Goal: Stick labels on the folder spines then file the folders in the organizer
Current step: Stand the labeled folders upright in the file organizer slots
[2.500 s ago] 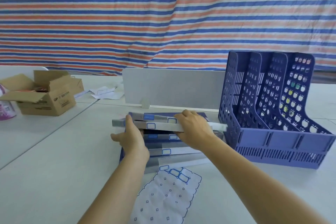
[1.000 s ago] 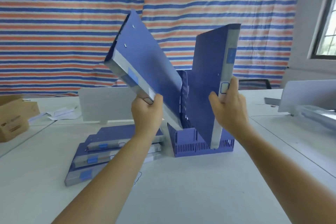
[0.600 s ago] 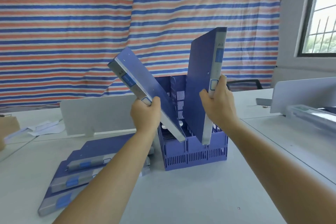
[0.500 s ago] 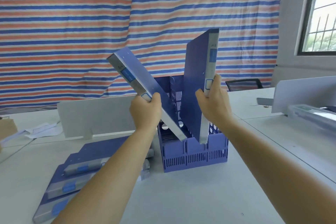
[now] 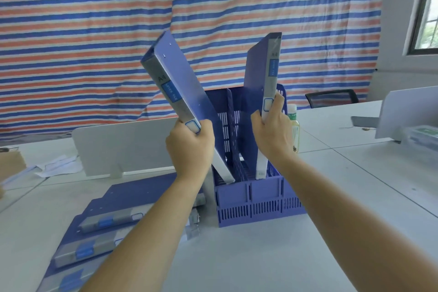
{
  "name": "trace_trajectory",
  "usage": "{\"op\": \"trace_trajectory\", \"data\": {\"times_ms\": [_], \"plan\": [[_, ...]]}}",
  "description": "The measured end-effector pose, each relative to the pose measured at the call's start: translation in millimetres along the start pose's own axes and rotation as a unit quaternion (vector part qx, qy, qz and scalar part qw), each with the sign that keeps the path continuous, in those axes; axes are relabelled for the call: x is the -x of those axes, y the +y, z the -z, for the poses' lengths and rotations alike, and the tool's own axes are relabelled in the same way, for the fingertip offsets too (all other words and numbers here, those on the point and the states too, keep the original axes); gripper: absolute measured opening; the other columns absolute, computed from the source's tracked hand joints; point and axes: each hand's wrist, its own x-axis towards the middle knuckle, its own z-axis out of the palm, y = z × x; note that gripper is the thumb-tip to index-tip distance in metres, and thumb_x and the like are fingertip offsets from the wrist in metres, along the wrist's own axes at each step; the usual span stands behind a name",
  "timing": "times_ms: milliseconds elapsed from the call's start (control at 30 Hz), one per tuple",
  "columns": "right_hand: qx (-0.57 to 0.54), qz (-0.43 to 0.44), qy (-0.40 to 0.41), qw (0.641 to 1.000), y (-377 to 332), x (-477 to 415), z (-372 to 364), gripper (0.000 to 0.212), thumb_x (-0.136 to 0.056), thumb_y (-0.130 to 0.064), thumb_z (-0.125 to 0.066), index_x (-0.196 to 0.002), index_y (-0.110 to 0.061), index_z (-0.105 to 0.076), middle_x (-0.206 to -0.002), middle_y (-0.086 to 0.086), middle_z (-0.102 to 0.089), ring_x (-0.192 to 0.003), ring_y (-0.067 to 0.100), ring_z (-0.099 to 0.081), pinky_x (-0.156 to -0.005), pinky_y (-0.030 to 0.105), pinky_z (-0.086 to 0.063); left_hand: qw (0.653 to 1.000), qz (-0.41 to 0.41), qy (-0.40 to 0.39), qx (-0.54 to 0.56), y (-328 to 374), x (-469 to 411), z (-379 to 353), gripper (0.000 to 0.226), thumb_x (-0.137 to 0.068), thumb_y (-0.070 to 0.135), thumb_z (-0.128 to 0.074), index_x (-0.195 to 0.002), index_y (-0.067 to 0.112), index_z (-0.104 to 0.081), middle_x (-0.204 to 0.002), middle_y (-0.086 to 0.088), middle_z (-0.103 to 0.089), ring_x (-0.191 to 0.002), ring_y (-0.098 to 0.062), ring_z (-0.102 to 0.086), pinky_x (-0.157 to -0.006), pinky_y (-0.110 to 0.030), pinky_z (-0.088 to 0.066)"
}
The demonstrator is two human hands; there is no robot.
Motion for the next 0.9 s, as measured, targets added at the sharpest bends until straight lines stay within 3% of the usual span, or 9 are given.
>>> {"op": "trace_trajectory", "data": {"times_ms": [100, 200, 300, 400, 500, 567, 667, 833, 900], "plan": [[-0.006, 0.003, 0.022, 1.0, 3.1, -0.8, -1.4, 0.051, -0.099, -0.02, -0.046, -0.144, -0.015, -0.024, -0.087, 0.004, -0.057, -0.056, 0.014, -0.05, -0.045, 0.024, -0.025, 1.0, 0.003, -0.016, -0.003, -2.2, 6.5, -5.9, 0.041, -0.079, 0.008, -0.058, -0.056, 0.018, -0.026, -0.045, 0.006, -0.031, -0.043, -0.013, -0.026, -0.044, -0.026, -0.027], [-0.006, 0.008, 0.032, 0.999, 11.2, 5.0, -5.8, 0.05, -0.098, -0.021, -0.048, -0.142, -0.016, -0.025, -0.082, 0.007, -0.059, -0.06, 0.027, -0.054, -0.048, 0.031, -0.033, 1.0, -0.003, -0.023, -0.002, -2.3, 8.8, -10.3, 0.043, -0.08, 0.007, -0.059, -0.055, 0.02, -0.026, -0.044, 0.008, -0.03, -0.039, -0.013, -0.032, -0.041, -0.016, -0.026], [0.031, 0.016, -0.003, 0.999, 21.1, 21.8, -12.3, 0.05, -0.097, -0.02, -0.051, -0.14, -0.012, -0.028, -0.067, 0.003, -0.058, -0.051, 0.021, -0.051, -0.047, 0.036, -0.041, 0.999, 0.003, -0.049, -0.015, -5.7, 12.3, -16.9, 0.047, -0.081, 0.005, -0.058, -0.053, 0.022, -0.025, -0.043, 0.011, -0.028, -0.04, -0.002, -0.042, -0.04, -0.011, -0.03], [0.054, 0.017, -0.045, 0.997, 34.1, 39.0, -19.0, 0.048, -0.096, -0.019, -0.052, -0.138, -0.01, -0.03, -0.056, -0.008, -0.046, -0.046, 0.018, -0.047, -0.042, 0.032, -0.031, 0.995, 0.035, -0.082, -0.04, -15.9, 19.2, -25.8, 0.043, -0.083, 0.006, -0.057, -0.053, 0.017, -0.028, -0.042, 0.01, -0.029, -0.038, 0.001, -0.043, -0.037, -0.012, -0.029], [0.043, 0.006, -0.068, 0.997, 45.3, 53.5, -20.8, 0.042, -0.092, -0.018, -0.056, -0.127, -0.014, -0.033, -0.061, -0.012, -0.047, -0.046, 0.013, -0.047, -0.042, 0.028, -0.029, 0.991, 0.056, -0.108, -0.051, -33.0, 26.3, -36.3, 0.041, -0.082, 0.008, -0.057, -0.053, 0.016, -0.029, -0.043, 0.009, -0.03, -0.034, -0.011, -0.033, -0.034, -0.015, -0.023], [0.037, -0.004, -0.079, 0.996, 51.6, 60.2, -18.8, 0.038, -0.089, -0.017, -0.058, -0.119, -0.014, -0.035, -0.064, -0.011, -0.048, -0.047, 0.008, -0.046, -0.043, 0.028, -0.029, 0.989, 0.066, -0.121, -0.059, -42.5, 31.2, -44.0, 0.041, -0.082, 0.009, -0.057, -0.053, 0.018, -0.03, -0.045, 0.008, -0.033, -0.039, -0.009, -0.029, -0.038, -0.015, -0.02], [0.042, 0.001, -0.091, 0.995, 56.3, 65.0, -15.7, 0.038, -0.09, -0.019, -0.058, -0.119, -0.013, -0.035, -0.066, -0.008, -0.051, -0.049, 0.015, -0.047, -0.045, 0.029, -0.029, 0.985, 0.081, -0.131, -0.079, -54.2, 39.9, -52.2, 0.036, -0.085, 0.012, -0.057, -0.057, 0.018, -0.036, -0.051, 0.005, -0.042, -0.047, -0.013, -0.038, -0.044, -0.025, -0.024], [0.035, 0.031, -0.105, 0.993, 57.9, 65.4, -14.1, 0.044, -0.09, -0.022, -0.058, -0.126, -0.011, -0.035, -0.077, -0.002, -0.058, -0.056, 0.023, -0.055, -0.045, 0.029, -0.034, 0.978, 0.063, -0.173, -0.098, -71.5, 48.3, -53.3, 0.016, -0.088, 0.019, -0.06, -0.077, 0.01, -0.054, -0.062, -0.002, -0.059, -0.054, -0.018, -0.052, -0.045, -0.023, -0.032], [0.024, 0.04, -0.111, 0.993, 57.2, 66.9, -12.6, 0.048, -0.088, -0.022, -0.06, -0.128, -0.011, -0.034, -0.081, -0.002, -0.059, -0.059, 0.024, -0.059, -0.051, 0.031, -0.042, 0.976, 0.06, -0.193, -0.078, -70.9, 46.7, -47.4, 0.021, -0.091, 0.032, -0.062, -0.086, 0.013, -0.056, -0.067, 0.003, -0.062, -0.062, -0.017, -0.058, -0.049, -0.021, -0.036]]}}
